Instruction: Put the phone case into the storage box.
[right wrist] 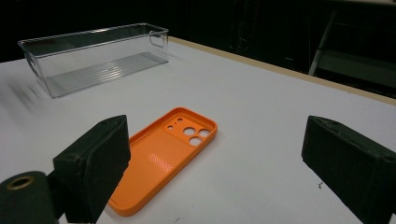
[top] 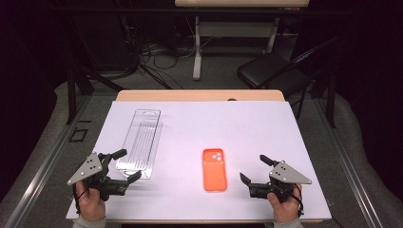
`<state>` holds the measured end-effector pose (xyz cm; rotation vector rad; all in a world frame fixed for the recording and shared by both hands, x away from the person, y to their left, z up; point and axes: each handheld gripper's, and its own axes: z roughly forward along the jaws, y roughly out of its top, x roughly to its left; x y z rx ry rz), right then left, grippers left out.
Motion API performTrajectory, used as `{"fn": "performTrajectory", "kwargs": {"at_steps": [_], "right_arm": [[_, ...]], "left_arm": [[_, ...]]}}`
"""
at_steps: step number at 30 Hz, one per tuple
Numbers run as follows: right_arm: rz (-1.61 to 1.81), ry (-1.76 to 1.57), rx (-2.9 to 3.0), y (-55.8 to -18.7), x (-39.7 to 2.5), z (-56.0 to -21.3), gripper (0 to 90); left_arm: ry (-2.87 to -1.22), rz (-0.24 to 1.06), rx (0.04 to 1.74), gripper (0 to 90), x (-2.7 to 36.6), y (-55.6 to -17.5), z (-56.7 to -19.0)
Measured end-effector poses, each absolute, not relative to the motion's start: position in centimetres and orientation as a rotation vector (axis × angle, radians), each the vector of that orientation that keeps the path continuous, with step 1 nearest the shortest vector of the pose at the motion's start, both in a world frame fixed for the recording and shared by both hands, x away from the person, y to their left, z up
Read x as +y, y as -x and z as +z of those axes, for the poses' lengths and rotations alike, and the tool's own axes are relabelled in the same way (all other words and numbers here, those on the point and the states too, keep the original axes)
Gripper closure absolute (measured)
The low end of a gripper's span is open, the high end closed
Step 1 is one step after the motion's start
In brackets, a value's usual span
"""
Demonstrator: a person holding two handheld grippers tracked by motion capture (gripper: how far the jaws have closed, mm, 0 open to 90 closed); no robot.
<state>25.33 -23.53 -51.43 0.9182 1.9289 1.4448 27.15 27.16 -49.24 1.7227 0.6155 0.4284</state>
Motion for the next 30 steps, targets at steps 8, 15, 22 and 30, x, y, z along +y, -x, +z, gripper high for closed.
{"fn": "performTrajectory", "kwargs": {"at_steps": [8,15,22,30], "right_arm": [[1.445,-0.923,1.932,-25.5,-23.6,-51.5,7.8],[1.433,-0.940,1.934,-25.5,-23.6,-51.6,7.8],[1.415,-0.964,1.936,-25.7,-23.8,-51.7,7.8],[1.436,-1.025,1.917,-26.3,-24.1,-51.5,7.8]], "left_arm": [[-1.717,0.422,0.630,7.2,27.2,-27.2,-49.3],[-1.722,0.411,0.639,7.2,27.2,-27.4,-49.1],[-1.730,0.411,0.676,7.2,27.1,-27.9,-48.9],[-1.733,0.385,0.728,7.2,27.2,-28.8,-48.3]]}}
